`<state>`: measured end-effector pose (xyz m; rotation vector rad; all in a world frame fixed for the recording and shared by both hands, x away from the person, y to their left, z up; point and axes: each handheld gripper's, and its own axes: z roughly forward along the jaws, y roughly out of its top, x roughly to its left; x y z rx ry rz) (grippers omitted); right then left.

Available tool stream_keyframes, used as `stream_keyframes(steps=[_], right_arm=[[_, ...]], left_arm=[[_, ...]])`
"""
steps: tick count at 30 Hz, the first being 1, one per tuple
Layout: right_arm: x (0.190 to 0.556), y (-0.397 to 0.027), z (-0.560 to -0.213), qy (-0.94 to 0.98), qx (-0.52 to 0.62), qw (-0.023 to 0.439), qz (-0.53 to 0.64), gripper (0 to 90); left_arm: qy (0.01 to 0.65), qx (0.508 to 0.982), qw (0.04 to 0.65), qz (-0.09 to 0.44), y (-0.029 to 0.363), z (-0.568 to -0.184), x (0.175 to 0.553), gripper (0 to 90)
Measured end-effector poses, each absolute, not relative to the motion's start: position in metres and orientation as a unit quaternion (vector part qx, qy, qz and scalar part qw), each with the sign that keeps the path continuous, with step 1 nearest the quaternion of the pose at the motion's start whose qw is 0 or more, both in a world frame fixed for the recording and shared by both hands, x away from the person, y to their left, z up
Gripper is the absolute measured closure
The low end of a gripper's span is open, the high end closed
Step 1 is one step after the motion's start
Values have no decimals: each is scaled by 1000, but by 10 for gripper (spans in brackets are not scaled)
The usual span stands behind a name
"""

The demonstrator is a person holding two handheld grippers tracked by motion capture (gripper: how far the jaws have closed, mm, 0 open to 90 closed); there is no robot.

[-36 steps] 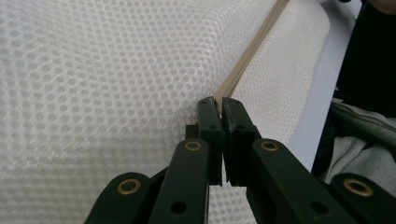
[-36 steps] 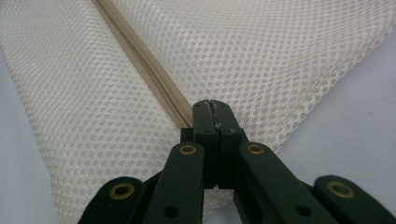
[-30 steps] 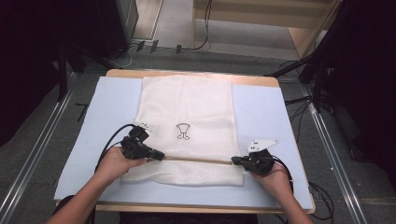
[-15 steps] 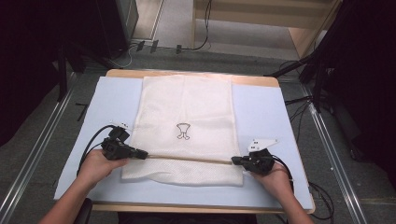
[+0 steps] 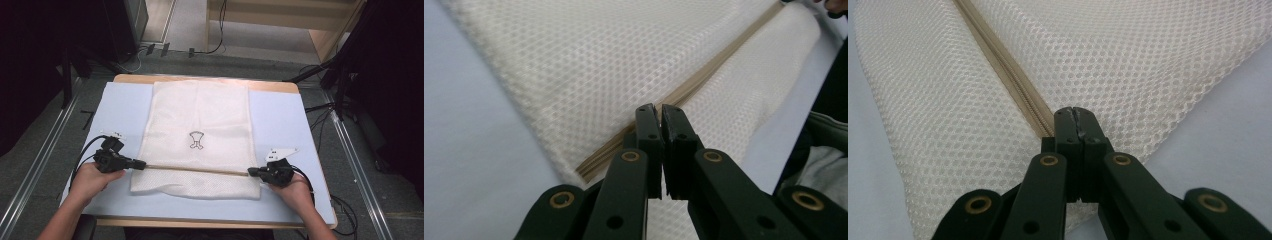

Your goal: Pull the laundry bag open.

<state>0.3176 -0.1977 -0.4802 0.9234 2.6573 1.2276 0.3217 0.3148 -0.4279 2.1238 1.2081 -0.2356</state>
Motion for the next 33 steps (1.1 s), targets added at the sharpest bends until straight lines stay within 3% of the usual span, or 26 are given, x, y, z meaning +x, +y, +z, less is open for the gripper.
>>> stream_keyframes(steps=[9, 19, 24, 28, 33], right_arm=[[319, -199, -481, 864, 298, 29, 405, 900], [321, -198, -478, 871, 293, 24, 394, 900], [321, -196, -469, 867, 286, 34, 407, 803], [324, -200, -461, 843, 311, 54, 435, 605], [326, -205, -456, 829, 330, 60, 448, 512]], left_arm=[[497, 792, 346, -76, 352, -432, 316, 889], [479, 807, 341, -51, 344, -432, 313, 870], [465, 803, 371, -35, 342, -427, 311, 676], [458, 809, 368, -17, 337, -426, 311, 586], [455, 805, 381, 16, 338, -423, 311, 485]])
